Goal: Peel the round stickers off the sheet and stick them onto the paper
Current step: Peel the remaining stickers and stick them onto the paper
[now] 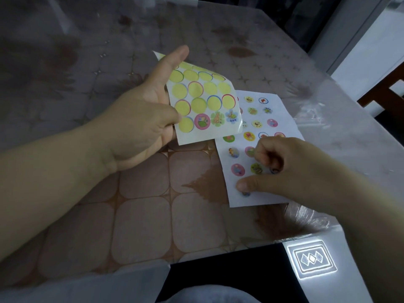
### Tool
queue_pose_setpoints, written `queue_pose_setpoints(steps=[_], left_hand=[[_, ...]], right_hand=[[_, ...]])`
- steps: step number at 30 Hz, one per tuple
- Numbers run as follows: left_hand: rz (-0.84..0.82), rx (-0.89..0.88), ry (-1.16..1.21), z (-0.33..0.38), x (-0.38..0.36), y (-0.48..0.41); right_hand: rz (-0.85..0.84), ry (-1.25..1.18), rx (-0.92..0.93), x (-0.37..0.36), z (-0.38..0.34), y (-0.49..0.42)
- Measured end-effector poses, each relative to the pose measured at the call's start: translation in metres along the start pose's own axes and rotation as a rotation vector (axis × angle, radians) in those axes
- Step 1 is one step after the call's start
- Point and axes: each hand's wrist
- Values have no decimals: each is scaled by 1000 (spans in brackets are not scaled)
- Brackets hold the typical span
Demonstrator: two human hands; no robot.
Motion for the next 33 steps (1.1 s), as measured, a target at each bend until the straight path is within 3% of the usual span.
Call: queue_pose_setpoints(steps=[3,6,9,12,33], left_hand=[[17,134,-207,6,0,-5],[-16,69,113,2,5,-7],[-47,34,132,1,1,-8],[-38,16,150,1,3,-9],[-13,-8,155,0,1,-11]], right_hand=[[15,17,86,9,-9,-6],[252,53,290,14,-22,-21],[442,133,457,6,-29,-44],[565,173,507,-8,-24,-59],[686,207,603,-19,-23,-62]])
Point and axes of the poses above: each hand's wrist, its own y-axis away from the middle knuckle, its own x-axis out of the back of the hand, z = x × y, and after that the axes turned 13 degrees about -z, right-handed
